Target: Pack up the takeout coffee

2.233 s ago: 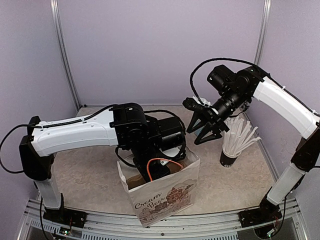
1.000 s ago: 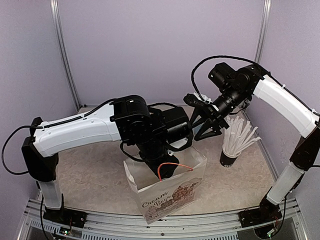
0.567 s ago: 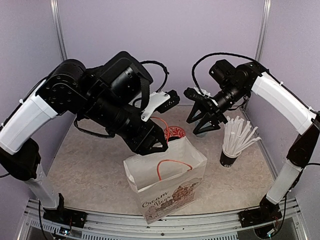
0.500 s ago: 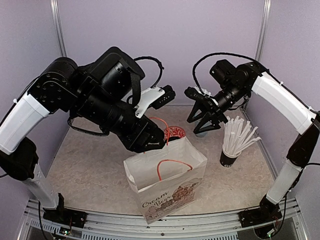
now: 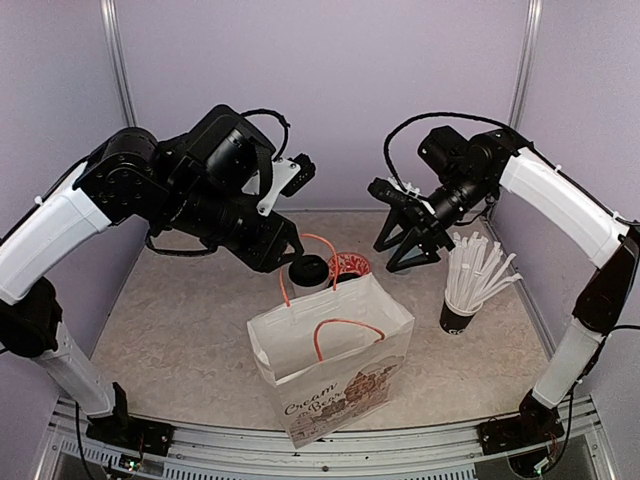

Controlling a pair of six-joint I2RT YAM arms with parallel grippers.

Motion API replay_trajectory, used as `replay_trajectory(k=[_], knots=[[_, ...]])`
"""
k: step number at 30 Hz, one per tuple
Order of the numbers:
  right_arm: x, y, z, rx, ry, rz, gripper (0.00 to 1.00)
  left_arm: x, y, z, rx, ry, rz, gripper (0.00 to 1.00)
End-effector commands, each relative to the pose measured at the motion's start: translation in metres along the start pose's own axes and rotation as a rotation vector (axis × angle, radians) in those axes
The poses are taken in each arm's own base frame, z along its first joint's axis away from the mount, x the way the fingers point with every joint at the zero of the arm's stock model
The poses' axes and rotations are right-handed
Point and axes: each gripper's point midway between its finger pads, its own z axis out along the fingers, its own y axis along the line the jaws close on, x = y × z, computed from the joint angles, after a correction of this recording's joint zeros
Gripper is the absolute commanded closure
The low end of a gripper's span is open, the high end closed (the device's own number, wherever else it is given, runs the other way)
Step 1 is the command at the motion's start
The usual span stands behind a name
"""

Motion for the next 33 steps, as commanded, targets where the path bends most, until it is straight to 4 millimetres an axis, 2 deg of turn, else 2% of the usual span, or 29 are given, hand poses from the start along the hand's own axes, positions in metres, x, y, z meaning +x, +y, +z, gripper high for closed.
replay_trajectory(k=[1,2,4,5,8,10,12,14,17,19,26,30,33], knots=[[0.002,-0.005,0.003,-0.015,-0.015,0.029,0.43,-0.019,-0.012,0.016,0.061,-0.074,0.043,0.71],[0.003,-0.006,0.004,-0.015,-0.013,0.03,0.44,-0.019,-0.015,0.018,0.085,-0.082,0.047,0.76],[0.003,-0.009,0.005,-0.016,-0.011,0.035,0.44,-0.018,-0.015,0.021,0.107,-0.088,0.052,0.94],[0.004,-0.011,0.006,-0.019,-0.009,0.04,0.45,-0.018,-0.013,0.02,0.102,-0.087,0.053,1.0],[0.005,-0.019,0.007,-0.029,-0.012,0.058,0.47,-0.013,0.004,0.014,0.02,-0.073,0.058,1.0],[0.002,-0.024,0.005,-0.019,-0.016,0.057,0.48,-0.013,0.013,0.001,-0.013,-0.087,0.064,1.0],[0.001,-0.029,0.004,-0.01,-0.017,0.056,0.48,-0.017,0.019,-0.018,-0.013,-0.135,0.066,1.0],[-0.001,-0.032,0.002,-0.003,-0.021,0.055,0.48,-0.024,0.015,-0.03,0.022,-0.183,0.06,1.0],[0.0,-0.037,0.002,0.003,-0.021,0.064,0.48,-0.029,-0.007,-0.036,0.122,-0.227,0.079,1.0],[0.004,-0.038,0.003,-0.001,-0.017,0.077,0.48,-0.024,-0.02,-0.03,0.159,-0.208,0.099,1.0],[0.011,-0.038,0.006,-0.003,0.0,0.093,0.48,0.03,-0.068,0.008,0.279,0.016,0.166,1.0],[0.012,-0.039,0.007,-0.008,0.001,0.095,0.48,0.054,-0.095,0.017,0.355,0.088,0.183,1.0],[0.013,-0.039,0.009,-0.016,-0.003,0.1,0.48,0.06,-0.107,0.015,0.386,0.098,0.172,1.0]])
